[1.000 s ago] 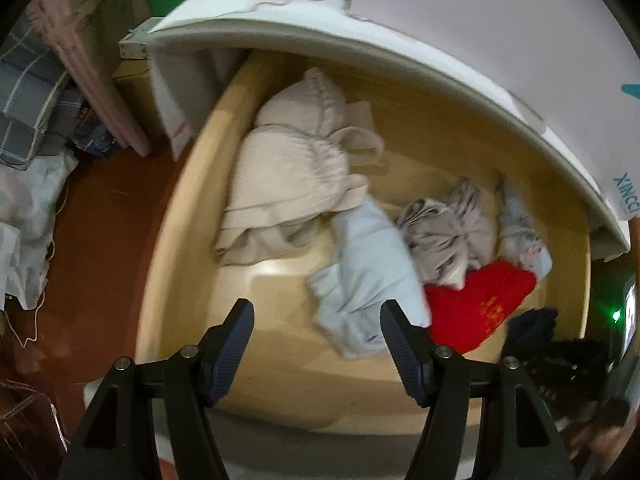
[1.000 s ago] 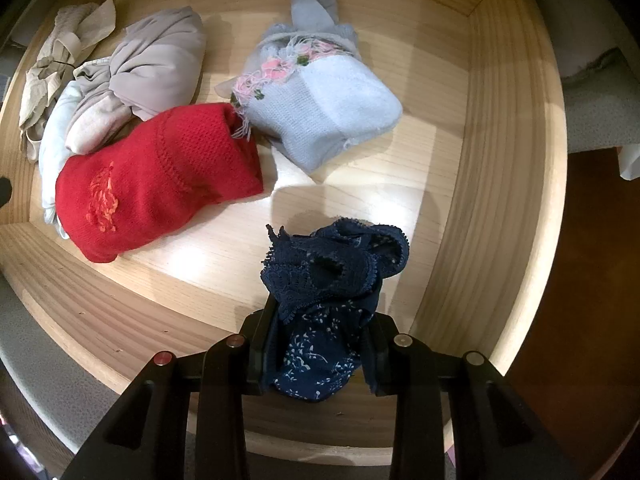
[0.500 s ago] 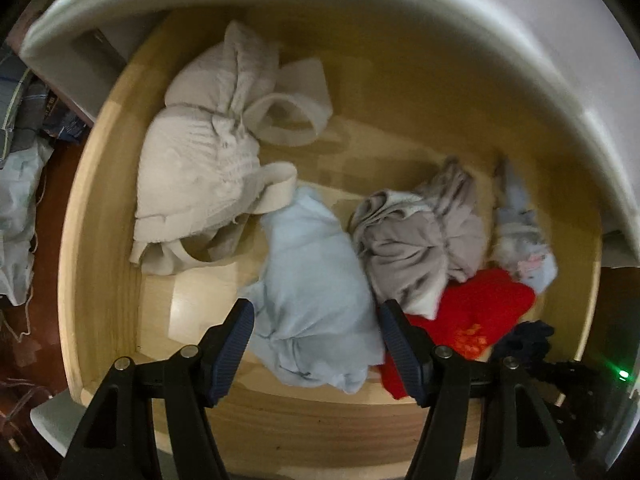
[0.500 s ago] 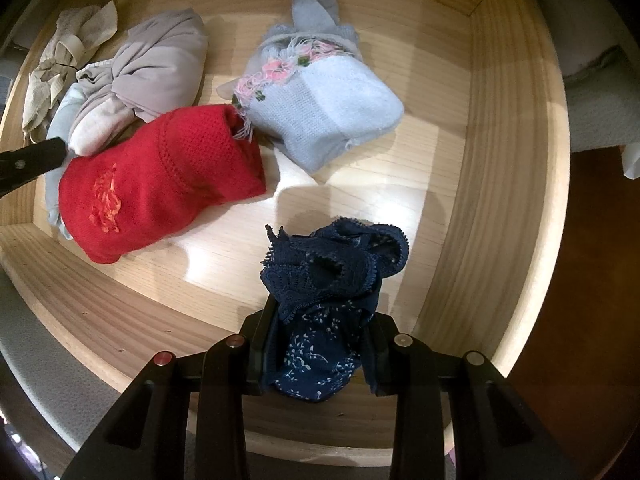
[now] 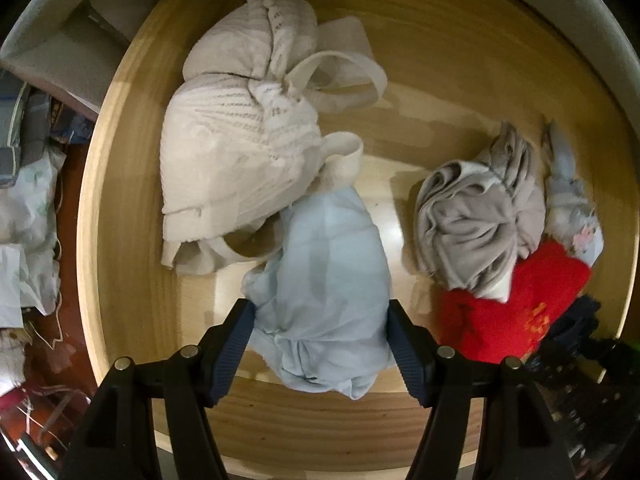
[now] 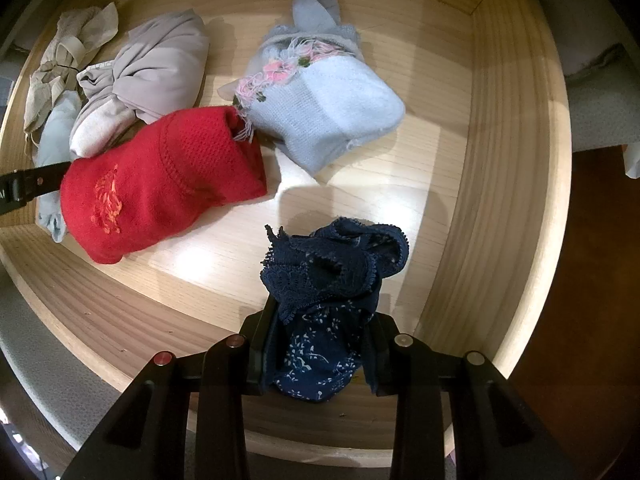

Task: Take underwear out of drawer
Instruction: 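Move the left gripper into the drawer and close on the pale blue cloth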

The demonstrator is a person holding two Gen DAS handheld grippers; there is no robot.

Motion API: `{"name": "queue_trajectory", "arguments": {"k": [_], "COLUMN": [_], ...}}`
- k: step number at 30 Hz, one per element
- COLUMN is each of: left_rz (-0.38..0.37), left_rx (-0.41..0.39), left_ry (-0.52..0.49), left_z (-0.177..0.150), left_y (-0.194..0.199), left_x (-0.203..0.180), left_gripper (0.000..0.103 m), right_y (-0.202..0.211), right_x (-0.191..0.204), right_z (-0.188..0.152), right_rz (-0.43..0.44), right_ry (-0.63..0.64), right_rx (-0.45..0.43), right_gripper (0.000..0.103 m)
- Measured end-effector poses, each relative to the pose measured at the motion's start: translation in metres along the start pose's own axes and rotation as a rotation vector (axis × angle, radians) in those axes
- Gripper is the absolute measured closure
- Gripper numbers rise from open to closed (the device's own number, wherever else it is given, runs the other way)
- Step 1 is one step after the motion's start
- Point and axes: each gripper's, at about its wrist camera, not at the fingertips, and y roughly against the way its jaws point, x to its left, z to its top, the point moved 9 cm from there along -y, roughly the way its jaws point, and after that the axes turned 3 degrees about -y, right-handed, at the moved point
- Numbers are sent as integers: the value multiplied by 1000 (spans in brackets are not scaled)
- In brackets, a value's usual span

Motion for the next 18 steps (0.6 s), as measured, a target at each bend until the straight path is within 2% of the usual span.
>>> {"name": "queue_trajectory", "arguments": {"k": [7, 12, 18], "left_rz": [-12, -21, -10], "left_rx": [32, 58, 51], "left_ry": [-34, -54, -82], "left_z": [-15, -12, -12], "left_y": [-8, -13, -14], "left_x": [15, 27, 37], "left_gripper": [34, 34, 36], "right_y": [0, 0, 0], "right_x": [0, 0, 0], "right_z": [0, 1, 1], "right_rz": [0, 0, 1], "right_ry": [0, 1, 1], "right_rx": [0, 0, 0], "right_gripper": [72, 72, 72]}}
